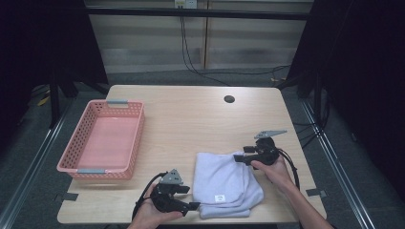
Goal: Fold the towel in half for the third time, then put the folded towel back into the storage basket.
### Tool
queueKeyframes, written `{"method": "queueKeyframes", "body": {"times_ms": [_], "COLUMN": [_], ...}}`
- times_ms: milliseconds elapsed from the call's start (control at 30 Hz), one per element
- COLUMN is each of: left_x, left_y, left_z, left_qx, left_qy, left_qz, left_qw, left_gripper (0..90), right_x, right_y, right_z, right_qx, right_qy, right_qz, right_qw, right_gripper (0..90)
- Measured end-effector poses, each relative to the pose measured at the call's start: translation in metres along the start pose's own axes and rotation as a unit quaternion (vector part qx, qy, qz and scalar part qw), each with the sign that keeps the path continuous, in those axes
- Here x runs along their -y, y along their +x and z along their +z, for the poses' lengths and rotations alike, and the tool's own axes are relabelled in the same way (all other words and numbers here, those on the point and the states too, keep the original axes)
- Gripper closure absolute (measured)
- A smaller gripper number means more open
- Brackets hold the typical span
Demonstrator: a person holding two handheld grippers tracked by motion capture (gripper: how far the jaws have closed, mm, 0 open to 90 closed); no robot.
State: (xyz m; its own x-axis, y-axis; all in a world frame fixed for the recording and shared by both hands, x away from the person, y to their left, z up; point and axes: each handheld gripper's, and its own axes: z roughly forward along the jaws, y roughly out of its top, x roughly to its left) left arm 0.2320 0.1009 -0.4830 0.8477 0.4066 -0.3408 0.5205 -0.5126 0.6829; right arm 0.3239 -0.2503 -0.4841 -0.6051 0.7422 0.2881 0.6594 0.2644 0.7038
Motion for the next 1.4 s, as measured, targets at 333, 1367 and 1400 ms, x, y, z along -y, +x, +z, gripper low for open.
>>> {"method": "queueKeyframes", "body": {"times_ms": [333,1367,1400], "left_x": [-0.002,0.002,0.002], "left_y": [-0.016,-0.014,-0.013], "left_z": [0.02,0.01,0.011], "left_qx": [0.01,-0.031,-0.025], "left_qy": [0.019,0.005,0.011], "left_qz": [0.035,0.025,0.026], "left_qw": [0.9992,0.9992,0.9993], "left_gripper": [21.4,21.2,20.9], "right_x": [0.006,0.013,0.013], "right_y": [0.005,0.011,0.01], "right_z": [0.014,0.011,0.011], "right_qx": [-0.013,-0.034,-0.043], "right_qy": [0.034,0.068,0.068], "right_qz": [-0.02,-0.045,-0.043], "right_qw": [0.9992,0.9961,0.9958], "right_gripper": [24.2,49.4,52.0]}}
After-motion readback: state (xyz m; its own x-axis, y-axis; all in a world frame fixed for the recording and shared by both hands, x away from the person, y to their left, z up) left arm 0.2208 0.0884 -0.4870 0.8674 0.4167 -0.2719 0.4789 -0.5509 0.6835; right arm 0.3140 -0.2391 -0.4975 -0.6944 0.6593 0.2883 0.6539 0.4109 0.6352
